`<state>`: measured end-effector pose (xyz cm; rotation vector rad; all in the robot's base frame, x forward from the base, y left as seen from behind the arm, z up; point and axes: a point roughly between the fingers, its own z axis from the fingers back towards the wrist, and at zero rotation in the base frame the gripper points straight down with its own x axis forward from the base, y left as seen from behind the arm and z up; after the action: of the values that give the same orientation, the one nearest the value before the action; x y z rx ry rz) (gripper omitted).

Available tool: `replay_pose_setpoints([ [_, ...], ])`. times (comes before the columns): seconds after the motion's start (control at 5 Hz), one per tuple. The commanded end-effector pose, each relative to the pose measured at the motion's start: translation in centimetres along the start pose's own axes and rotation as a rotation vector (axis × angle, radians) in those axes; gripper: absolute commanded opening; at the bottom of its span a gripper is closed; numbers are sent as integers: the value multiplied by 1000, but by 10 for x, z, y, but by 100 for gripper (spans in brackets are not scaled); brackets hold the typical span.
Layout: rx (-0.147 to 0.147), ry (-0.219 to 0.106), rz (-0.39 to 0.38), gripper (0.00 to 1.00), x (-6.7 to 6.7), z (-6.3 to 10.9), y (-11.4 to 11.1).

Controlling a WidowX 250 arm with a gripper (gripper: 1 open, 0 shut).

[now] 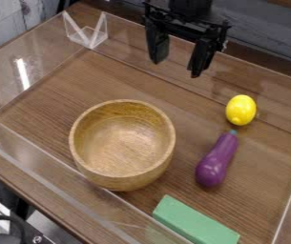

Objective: Put the purple eggplant in the brown bowl

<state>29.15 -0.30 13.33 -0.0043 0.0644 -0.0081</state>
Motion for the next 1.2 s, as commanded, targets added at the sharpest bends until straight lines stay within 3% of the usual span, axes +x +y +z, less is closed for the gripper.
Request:
replay_pose_setpoints([
  [0.0,-5,16,-9,100,-3,-8,-5],
  [0.2,-17,18,-56,100,-11,-18,-19],
  [0.6,-38,-24,-98,100,-24,-42,-44],
  [1.0,-55,-50,-114,100,-21,-57,-64],
])
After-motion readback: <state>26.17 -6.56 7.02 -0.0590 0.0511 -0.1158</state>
